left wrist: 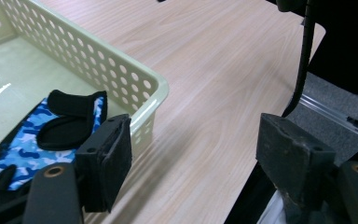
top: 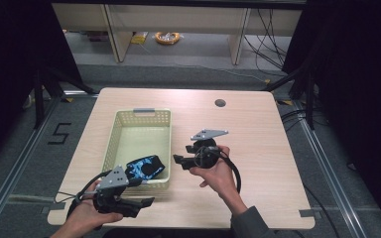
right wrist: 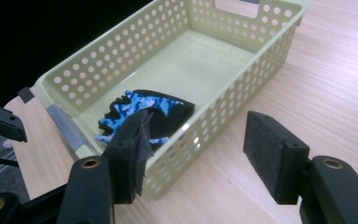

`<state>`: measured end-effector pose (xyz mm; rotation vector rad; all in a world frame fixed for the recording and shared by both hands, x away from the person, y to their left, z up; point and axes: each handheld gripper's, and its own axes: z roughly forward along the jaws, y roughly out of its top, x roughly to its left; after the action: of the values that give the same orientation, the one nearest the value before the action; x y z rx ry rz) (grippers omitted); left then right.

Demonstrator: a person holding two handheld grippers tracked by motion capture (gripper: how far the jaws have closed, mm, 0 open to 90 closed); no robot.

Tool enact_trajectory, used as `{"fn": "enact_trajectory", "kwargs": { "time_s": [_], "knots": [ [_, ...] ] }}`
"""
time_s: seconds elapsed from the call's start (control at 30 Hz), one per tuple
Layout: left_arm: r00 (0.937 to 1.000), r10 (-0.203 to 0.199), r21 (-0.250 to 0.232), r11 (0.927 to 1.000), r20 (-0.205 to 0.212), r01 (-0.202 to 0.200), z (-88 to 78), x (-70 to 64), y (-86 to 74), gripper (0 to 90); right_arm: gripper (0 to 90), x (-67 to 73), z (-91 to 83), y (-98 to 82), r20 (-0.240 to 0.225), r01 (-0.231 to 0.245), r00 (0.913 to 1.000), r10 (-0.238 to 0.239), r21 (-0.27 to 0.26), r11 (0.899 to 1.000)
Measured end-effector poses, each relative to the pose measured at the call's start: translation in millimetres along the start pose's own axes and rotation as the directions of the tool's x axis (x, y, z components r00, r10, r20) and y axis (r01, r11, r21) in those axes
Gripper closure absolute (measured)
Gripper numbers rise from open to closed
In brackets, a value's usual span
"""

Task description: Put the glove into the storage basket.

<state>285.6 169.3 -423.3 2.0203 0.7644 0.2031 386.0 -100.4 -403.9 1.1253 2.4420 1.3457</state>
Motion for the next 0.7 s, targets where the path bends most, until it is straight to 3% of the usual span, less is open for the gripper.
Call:
{"fn": "enact_trajectory", "kwargs": {
  "time_s": [0.13, 0.2, 0.23, 0.43, 0.53, 0.7],
  "knots": [
    [1.0000, 0.002, 0.002, 1.0000, 0.005, -0.002, 3.1, -0.2, -3.5, 24.9, 40.7, -4.5, -8.4, -7.0, 0.008, -0.015, 0.9999, 0.015, -0.022, 1.000],
    [1.0000, 0.006, 0.005, 1.0000, -0.004, -0.006, 3.9, 0.3, -5.1, 24.7, 40.2, -7.9, -13.4, -10.4, 0.013, 0.001, 0.9999, -0.001, -0.026, 1.000],
    [0.9999, -0.015, -0.009, 0.9998, 0.008, 0.015, 5.5, -0.9, -6.4, 24.7, 40.1, -7.3, -15.1, -12.1, -0.006, -0.020, 0.9998, 0.019, -0.033, 0.999],
    [0.9997, -0.016, -0.013, 0.9998, 0.017, 0.016, 10.6, -2.9, -11.2, 24.7, 39.4, -8.9, -28.0, -22.9, -0.002, -0.030, 0.9995, 0.030, -0.056, 0.998],
    [0.9999, -0.003, -0.007, 1.0000, 0.012, 0.003, 10.8, -3.8, -11.3, 24.7, 39.1, -11.3, -32.3, -28.0, 0.003, 0.005, 1.0000, -0.004, -0.076, 0.997],
    [0.9998, -0.014, -0.011, 0.9998, 0.011, 0.014, 12.1, -5.1, -12.8, 24.7, 38.9, -12.1, -37.1, -35.4, 0.008, -0.006, 0.9999, 0.007, -0.072, 0.997]
  ]
}}
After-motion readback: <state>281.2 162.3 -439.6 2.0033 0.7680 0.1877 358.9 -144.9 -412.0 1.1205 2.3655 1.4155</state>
